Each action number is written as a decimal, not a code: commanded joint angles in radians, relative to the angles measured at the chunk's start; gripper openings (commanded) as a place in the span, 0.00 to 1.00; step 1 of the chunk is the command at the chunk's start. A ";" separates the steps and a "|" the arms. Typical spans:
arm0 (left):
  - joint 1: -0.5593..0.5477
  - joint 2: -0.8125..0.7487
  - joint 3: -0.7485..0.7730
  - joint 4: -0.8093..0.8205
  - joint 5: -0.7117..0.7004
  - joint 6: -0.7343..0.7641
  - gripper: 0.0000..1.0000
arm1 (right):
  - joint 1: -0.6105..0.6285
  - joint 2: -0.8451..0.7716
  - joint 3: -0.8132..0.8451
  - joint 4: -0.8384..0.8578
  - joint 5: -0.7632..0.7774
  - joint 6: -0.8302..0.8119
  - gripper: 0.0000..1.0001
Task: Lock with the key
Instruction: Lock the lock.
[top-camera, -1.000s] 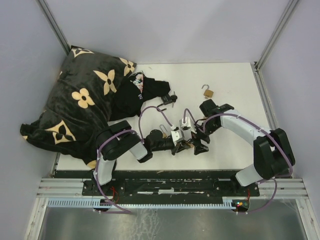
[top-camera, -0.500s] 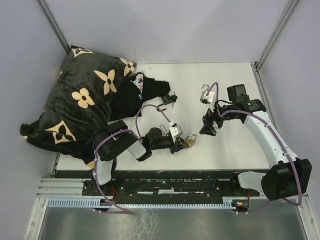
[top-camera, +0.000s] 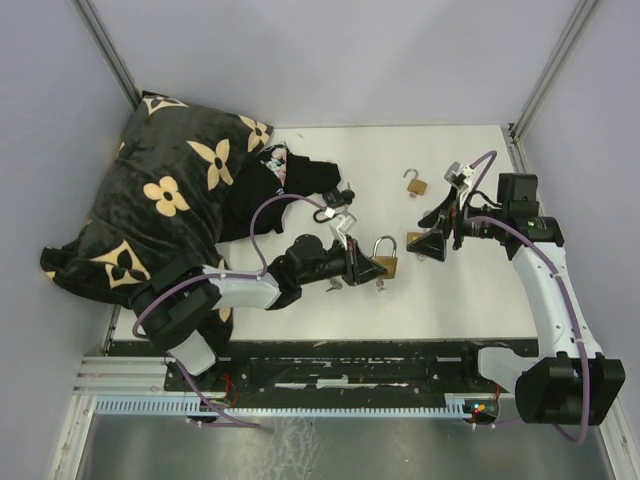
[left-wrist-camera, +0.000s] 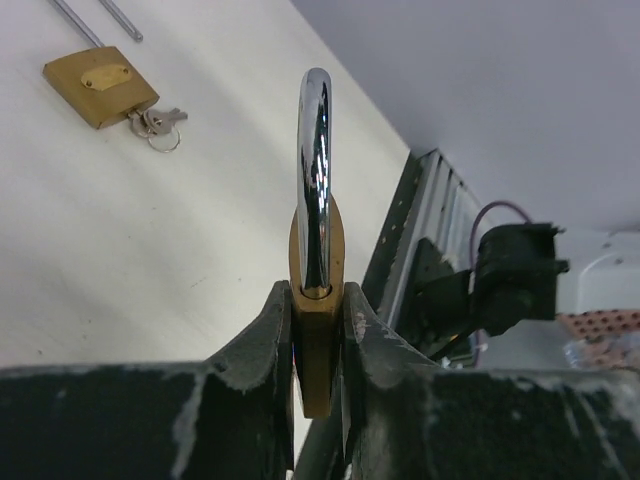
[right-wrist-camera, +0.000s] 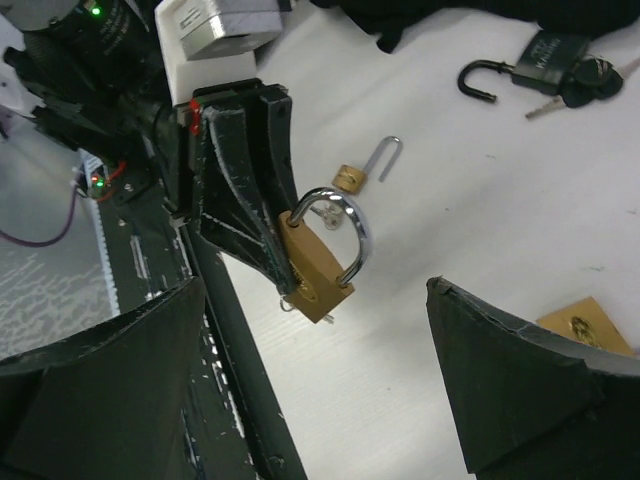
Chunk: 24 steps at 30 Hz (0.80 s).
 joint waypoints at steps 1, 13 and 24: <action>0.010 -0.120 -0.008 0.174 -0.150 -0.270 0.03 | -0.008 -0.039 -0.024 0.103 -0.186 0.103 0.99; -0.006 -0.239 0.008 0.392 -0.441 -0.381 0.03 | 0.015 -0.137 -0.307 1.012 -0.107 0.869 0.99; -0.030 -0.111 0.118 0.647 -0.466 -0.371 0.03 | 0.134 -0.097 -0.362 1.356 -0.040 1.293 0.90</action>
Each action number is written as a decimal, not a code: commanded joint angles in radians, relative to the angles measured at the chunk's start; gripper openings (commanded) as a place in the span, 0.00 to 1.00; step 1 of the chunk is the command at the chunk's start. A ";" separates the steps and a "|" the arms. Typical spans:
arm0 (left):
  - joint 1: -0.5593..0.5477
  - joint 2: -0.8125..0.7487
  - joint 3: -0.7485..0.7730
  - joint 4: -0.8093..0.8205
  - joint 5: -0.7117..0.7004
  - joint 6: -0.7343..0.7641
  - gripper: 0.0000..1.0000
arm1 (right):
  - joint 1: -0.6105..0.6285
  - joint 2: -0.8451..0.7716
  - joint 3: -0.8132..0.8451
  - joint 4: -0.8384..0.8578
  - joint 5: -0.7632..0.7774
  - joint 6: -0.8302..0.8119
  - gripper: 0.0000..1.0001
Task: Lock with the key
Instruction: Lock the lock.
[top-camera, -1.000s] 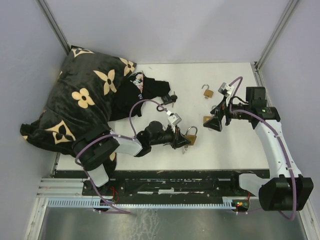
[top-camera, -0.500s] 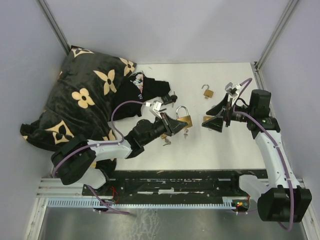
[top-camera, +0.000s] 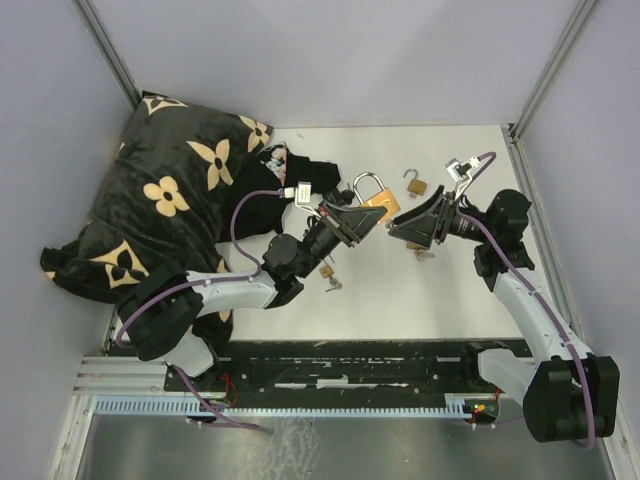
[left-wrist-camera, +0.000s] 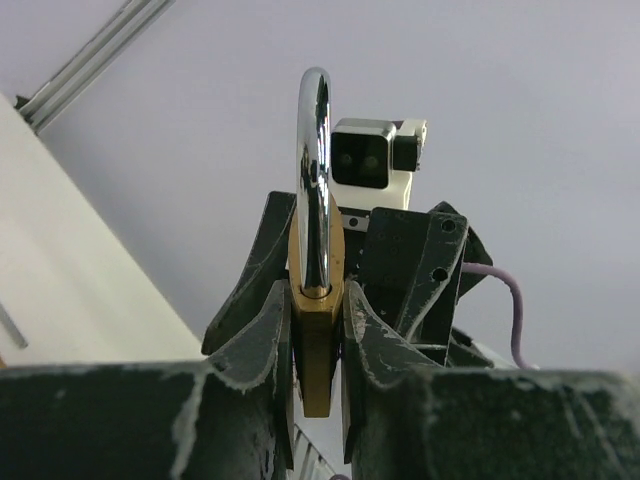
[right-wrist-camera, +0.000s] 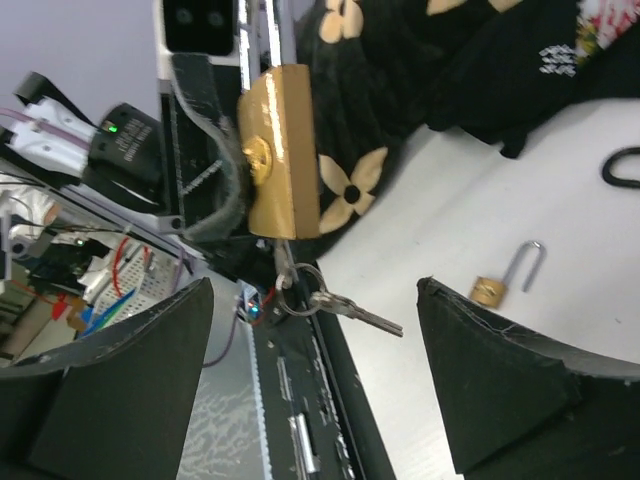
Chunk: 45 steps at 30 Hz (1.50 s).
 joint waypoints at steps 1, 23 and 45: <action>-0.004 0.004 0.066 0.263 -0.034 -0.050 0.03 | 0.045 -0.022 0.007 0.285 0.014 0.210 0.88; -0.010 0.024 0.033 0.374 0.027 -0.099 0.03 | 0.081 0.006 0.010 0.332 0.037 0.310 0.14; 0.060 -0.094 0.005 0.444 -0.223 0.289 0.03 | 0.080 -0.012 0.053 -0.005 0.012 0.028 0.02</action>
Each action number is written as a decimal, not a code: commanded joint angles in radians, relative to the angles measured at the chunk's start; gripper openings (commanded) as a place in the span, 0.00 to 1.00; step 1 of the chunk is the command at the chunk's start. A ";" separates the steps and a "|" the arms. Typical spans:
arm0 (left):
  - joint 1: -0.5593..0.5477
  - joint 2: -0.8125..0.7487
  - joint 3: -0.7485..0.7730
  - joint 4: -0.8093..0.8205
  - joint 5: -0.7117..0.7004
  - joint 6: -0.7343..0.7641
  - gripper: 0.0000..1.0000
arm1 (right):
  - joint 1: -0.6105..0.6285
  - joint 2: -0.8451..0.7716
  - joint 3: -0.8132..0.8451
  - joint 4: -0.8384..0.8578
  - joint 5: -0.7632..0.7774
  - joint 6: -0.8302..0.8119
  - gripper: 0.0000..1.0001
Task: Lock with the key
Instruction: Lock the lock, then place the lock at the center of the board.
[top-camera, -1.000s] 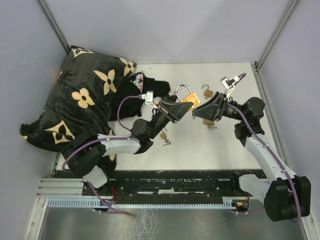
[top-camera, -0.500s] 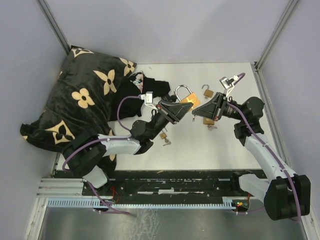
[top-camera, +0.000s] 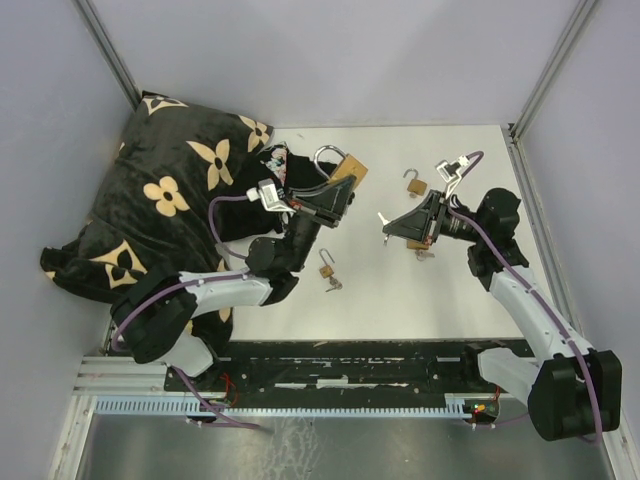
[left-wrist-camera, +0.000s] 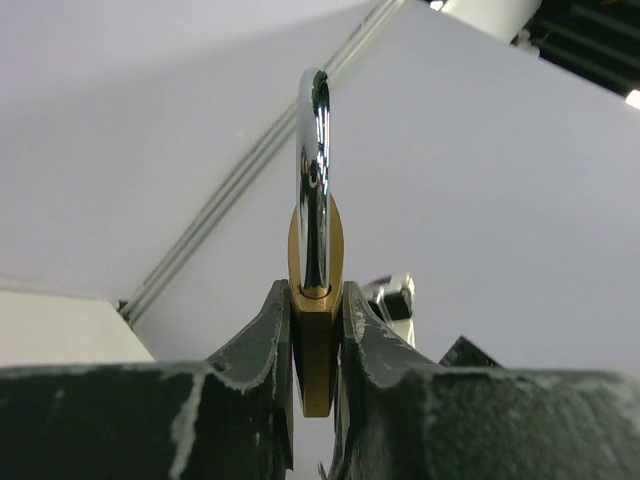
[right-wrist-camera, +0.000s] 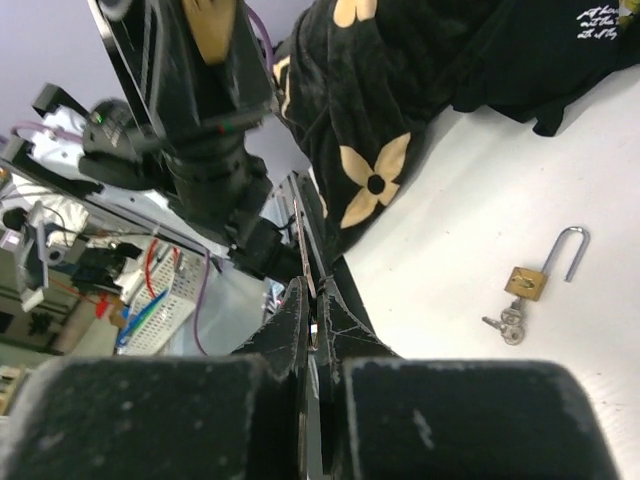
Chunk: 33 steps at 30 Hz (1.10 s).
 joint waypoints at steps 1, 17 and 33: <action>0.048 -0.116 -0.002 0.152 -0.005 -0.016 0.03 | -0.002 -0.038 0.073 -0.152 -0.052 -0.198 0.02; 0.198 -0.616 -0.297 -0.916 0.350 -0.141 0.03 | -0.012 0.010 0.290 -0.942 0.154 -1.054 0.02; 0.386 -0.652 -0.427 -1.014 0.455 -0.142 0.03 | -0.010 0.134 0.257 -0.926 0.068 -1.080 0.02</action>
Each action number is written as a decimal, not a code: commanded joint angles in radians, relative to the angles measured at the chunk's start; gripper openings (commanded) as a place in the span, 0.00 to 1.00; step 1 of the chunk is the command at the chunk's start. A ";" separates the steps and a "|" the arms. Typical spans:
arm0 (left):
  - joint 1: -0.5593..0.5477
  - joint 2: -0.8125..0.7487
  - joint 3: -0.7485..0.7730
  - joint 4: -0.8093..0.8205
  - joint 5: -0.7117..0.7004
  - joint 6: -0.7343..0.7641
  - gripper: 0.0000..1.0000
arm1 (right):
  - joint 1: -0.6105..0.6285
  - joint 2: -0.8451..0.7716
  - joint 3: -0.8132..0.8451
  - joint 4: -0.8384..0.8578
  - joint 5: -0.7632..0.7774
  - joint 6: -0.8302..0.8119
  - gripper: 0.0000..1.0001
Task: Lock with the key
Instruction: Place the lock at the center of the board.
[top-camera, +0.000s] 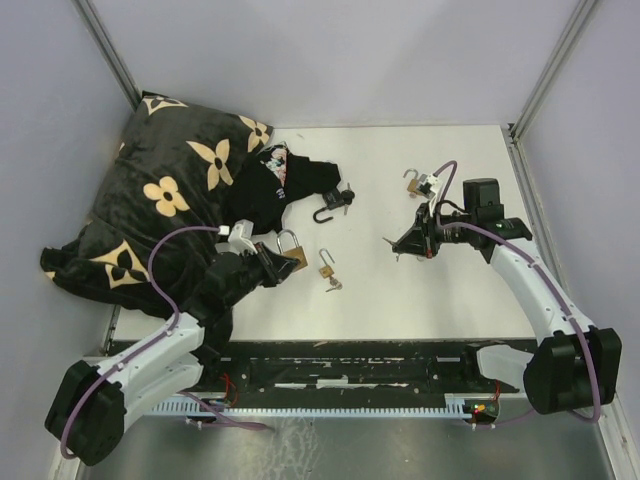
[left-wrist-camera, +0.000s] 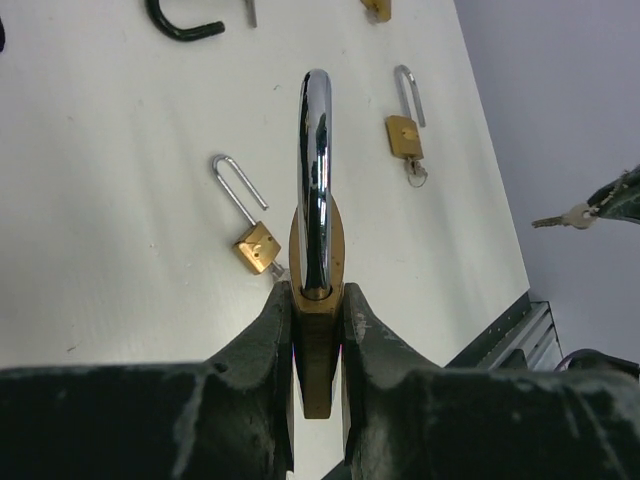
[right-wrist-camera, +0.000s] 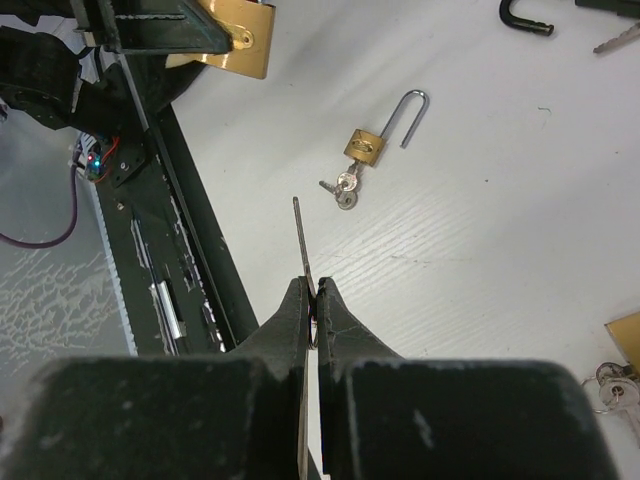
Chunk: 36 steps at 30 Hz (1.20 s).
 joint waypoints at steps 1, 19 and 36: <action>0.054 0.080 0.028 0.153 0.110 -0.043 0.03 | 0.000 0.011 0.008 0.042 -0.047 0.000 0.02; 0.304 0.425 0.040 0.294 0.350 -0.050 0.04 | 0.027 0.060 -0.018 0.112 -0.091 0.089 0.02; 0.331 0.395 0.097 0.083 0.250 0.047 0.48 | 0.028 0.060 -0.022 0.118 -0.103 0.101 0.02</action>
